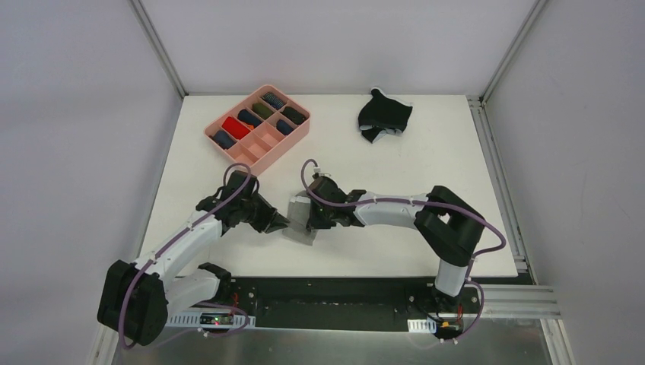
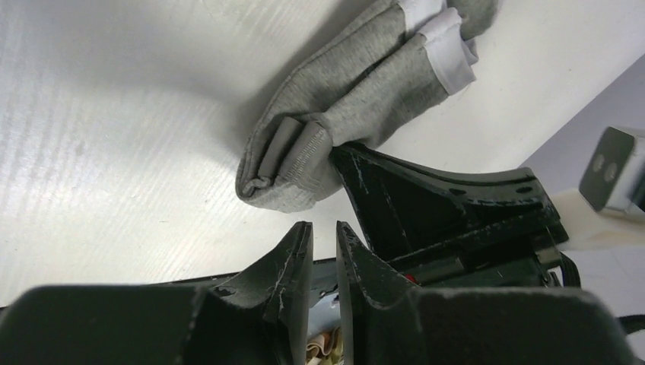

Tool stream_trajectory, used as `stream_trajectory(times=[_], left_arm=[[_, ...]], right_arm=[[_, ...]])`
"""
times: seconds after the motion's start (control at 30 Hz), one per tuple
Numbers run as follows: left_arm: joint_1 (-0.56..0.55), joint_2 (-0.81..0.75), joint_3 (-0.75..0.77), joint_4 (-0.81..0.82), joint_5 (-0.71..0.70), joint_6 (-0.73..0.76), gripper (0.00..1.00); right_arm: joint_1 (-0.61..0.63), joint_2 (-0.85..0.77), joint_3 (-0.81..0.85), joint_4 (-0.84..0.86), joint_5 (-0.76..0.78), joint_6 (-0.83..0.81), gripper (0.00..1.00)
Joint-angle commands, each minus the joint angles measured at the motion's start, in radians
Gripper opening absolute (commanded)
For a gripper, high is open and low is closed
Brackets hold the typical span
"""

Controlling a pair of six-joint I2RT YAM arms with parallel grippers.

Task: Roll the underwear
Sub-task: Roll the underwear to the center of the board.

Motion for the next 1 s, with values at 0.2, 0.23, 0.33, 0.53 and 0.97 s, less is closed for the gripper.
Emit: stream_trajectory(times=[0.2, 0.23, 0.33, 0.53, 0.97], left_arm=[[-0.030, 0.076, 0.006, 0.026, -0.011, -0.014, 0.19], [-0.032, 0.092, 0.006, 0.038, -0.008, -0.011, 0.19], [-0.033, 0.128, 0.007, 0.060, -0.001, -0.004, 0.19], [-0.033, 0.172, 0.022, 0.067, -0.001, 0.017, 0.19], [-0.030, 0.289, -0.007, 0.025, -0.112, 0.086, 0.18]], right_arm=[[0.005, 0.032, -0.017, -0.154, 0.034, 0.196, 0.00], [0.008, 0.029, -0.021, -0.157, 0.036, 0.223, 0.00], [0.025, 0.019, -0.024, -0.168, 0.040, 0.273, 0.00], [0.036, 0.031, 0.008, -0.175, 0.040, 0.280, 0.00], [0.041, -0.088, 0.004, -0.178, 0.068, 0.167, 0.32]])
